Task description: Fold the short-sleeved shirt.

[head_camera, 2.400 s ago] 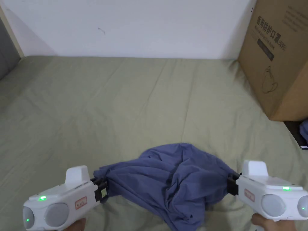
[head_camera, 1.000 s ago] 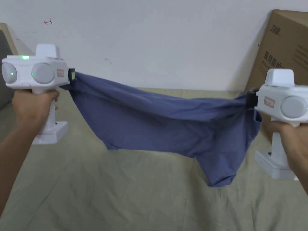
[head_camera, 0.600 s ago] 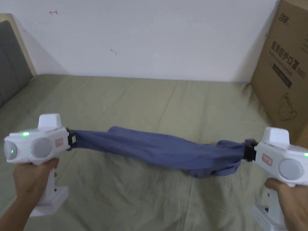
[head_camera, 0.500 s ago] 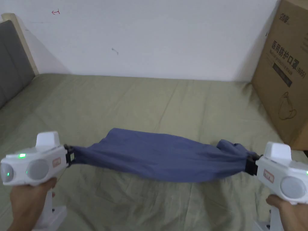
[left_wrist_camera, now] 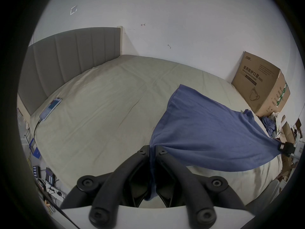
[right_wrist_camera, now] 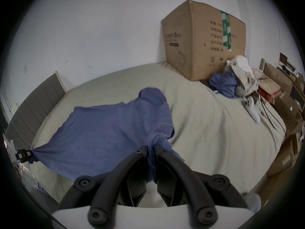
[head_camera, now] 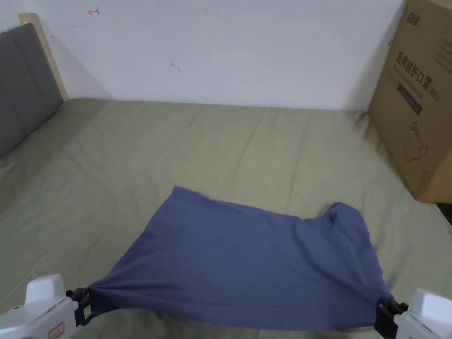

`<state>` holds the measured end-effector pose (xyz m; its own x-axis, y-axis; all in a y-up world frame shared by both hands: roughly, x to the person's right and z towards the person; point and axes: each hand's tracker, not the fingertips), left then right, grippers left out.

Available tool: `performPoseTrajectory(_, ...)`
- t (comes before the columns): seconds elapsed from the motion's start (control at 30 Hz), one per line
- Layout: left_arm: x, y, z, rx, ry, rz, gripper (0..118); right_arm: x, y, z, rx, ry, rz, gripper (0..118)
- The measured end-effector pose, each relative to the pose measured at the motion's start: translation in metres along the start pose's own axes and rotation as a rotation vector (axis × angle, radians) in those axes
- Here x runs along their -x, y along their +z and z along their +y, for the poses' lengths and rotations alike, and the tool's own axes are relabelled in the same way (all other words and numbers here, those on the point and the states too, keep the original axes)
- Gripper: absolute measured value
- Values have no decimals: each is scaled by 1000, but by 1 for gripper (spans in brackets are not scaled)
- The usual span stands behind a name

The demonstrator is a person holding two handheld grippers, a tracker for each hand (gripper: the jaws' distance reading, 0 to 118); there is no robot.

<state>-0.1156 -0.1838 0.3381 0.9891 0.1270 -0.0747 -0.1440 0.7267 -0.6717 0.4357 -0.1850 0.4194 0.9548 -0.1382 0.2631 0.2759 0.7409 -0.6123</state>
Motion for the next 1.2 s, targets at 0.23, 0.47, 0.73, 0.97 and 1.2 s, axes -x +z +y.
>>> performPoseTrajectory(0.23, 10, 19, -38, 53, -19, 37, 3, -15, 14, -56, 98, 2, -53, 6)
performPoseTrajectory(0.47, 2, -36, -57, 249, -51, 104, 3, -10, -37, -76, 273, 32, -110, 6)
performPoseTrajectory(0.73, -10, -39, -48, 305, -72, 163, 38, 18, -14, -54, 296, 50, -122, 30)
performPoseTrajectory(0.97, -44, 19, 13, 41, -43, -7, 92, 19, 32, 21, -9, 84, -65, 67)
performPoseTrajectory(1.2, -91, 62, 68, -249, -86, -116, 92, 40, 77, 81, -287, 146, -44, 67)
